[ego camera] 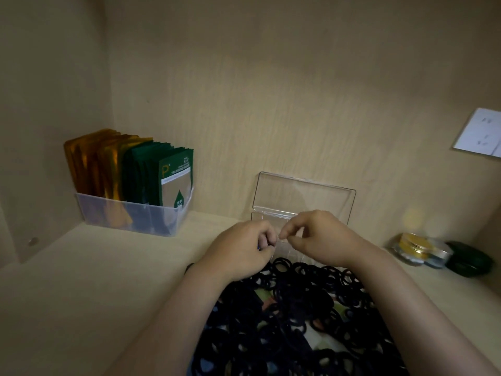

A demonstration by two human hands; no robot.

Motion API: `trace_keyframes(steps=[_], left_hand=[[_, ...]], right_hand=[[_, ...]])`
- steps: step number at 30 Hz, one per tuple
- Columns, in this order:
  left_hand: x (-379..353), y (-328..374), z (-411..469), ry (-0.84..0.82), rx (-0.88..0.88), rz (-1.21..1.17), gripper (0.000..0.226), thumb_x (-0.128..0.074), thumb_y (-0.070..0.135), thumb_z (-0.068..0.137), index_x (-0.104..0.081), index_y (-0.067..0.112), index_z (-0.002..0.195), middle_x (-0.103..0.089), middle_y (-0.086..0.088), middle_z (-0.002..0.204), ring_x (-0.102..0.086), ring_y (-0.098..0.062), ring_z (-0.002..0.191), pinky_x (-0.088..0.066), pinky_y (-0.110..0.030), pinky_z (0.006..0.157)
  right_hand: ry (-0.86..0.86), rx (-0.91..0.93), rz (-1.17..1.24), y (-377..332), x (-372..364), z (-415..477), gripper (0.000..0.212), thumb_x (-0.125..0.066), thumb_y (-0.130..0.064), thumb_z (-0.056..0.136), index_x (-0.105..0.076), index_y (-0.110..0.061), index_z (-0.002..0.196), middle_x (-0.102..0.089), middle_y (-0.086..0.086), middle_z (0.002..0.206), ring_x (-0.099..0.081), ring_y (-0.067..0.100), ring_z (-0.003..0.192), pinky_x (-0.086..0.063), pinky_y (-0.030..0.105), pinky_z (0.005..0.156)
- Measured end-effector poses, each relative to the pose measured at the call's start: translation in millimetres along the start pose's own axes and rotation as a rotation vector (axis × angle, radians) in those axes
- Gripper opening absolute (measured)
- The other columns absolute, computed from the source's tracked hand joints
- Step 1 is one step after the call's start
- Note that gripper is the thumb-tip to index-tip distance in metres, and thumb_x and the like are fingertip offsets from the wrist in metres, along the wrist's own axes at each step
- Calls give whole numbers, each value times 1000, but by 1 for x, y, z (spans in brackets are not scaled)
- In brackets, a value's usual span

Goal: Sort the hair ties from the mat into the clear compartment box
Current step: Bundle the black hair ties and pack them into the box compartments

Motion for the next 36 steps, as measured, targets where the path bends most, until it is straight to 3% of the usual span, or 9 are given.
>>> trace_keyframes(steps=[3, 7, 12, 15, 19, 22, 26, 30, 36], left_hand=[[-15, 7, -2, -155, 16, 58, 3, -65, 29, 82, -65, 30, 79, -66, 13, 74, -59, 0, 63, -50, -23, 63], [-28, 5, -5, -298, 65, 114, 12, -68, 40, 81, -73, 36, 90, -67, 20, 79, -59, 5, 68, -43, -16, 62], [-34, 1, -6, -411, 92, 211, 38, -72, 58, 75, -71, 41, 109, -62, 20, 97, -58, 3, 89, -53, -28, 86], [-36, 3, -6, -398, 64, 222, 28, -75, 49, 78, -73, 38, 104, -57, 20, 98, -55, 3, 88, -53, -28, 88], [-37, 2, -4, -369, 54, 254, 14, -75, 41, 80, -73, 34, 91, -62, 17, 95, -55, 1, 81, -52, -26, 80], [-33, 0, -3, -333, 70, 220, 7, -75, 39, 81, -70, 34, 81, -66, 13, 84, -58, -3, 73, -52, -25, 72], [-21, -2, -1, -246, 131, -60, 10, -79, 36, 81, -74, 27, 82, -72, 7, 76, -63, -1, 67, -51, -21, 68], [-7, -10, 3, -98, 192, -242, 17, -78, 38, 81, -75, 21, 82, -70, -2, 73, -61, -4, 65, -46, -23, 67], [-6, -16, 0, -54, 382, -399, 18, -69, 36, 90, -76, 19, 88, -68, -1, 66, -59, -9, 54, -49, -22, 58]], right_hand=[[-154, 28, -4, -3, -11, -18, 8, -73, -25, 85, -79, -31, 85, -61, -33, 59, -55, -9, 55, -37, 7, 54], [-166, -3, -140, 9, -14, -20, 10, -74, -35, 82, -79, -36, 90, -73, -23, 87, -62, -8, 72, -47, 14, 66], [-206, -63, -206, 17, -16, -21, 23, -66, -42, 82, -77, -31, 99, -70, -14, 88, -62, 5, 85, -54, 26, 78], [-61, -125, -363, 21, -5, -19, 23, -62, -45, 80, -71, -24, 84, -64, -8, 81, -63, 16, 83, -52, 29, 70], [-148, -195, -444, 28, -21, -21, 36, -64, -46, 84, -54, -15, 68, -53, -2, 73, -57, 22, 75, -41, 28, 62], [-150, -171, -291, 34, -30, -18, 21, -70, -41, 83, -72, -21, 88, -64, -4, 90, -63, 19, 87, -47, 29, 70], [-112, -145, -142, 41, -24, -12, 13, -72, -40, 83, -73, -28, 84, -69, -9, 89, -63, 12, 84, -51, 28, 74], [-82, -146, 194, 41, -13, -13, 15, -75, -32, 87, -73, -18, 82, -73, -1, 69, -66, 5, 55, -46, 18, 50], [-45, -149, 649, 30, -7, -18, 10, -75, -17, 88, -74, -7, 86, -72, 13, 72, -66, 19, 55, -47, 24, 41]])
Point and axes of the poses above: each hand's wrist, its own z-axis towards the middle knuckle, its own x-axis out of the back of the hand, y = z × x, the point moved 6 cm from there along z, towards the middle knuckle
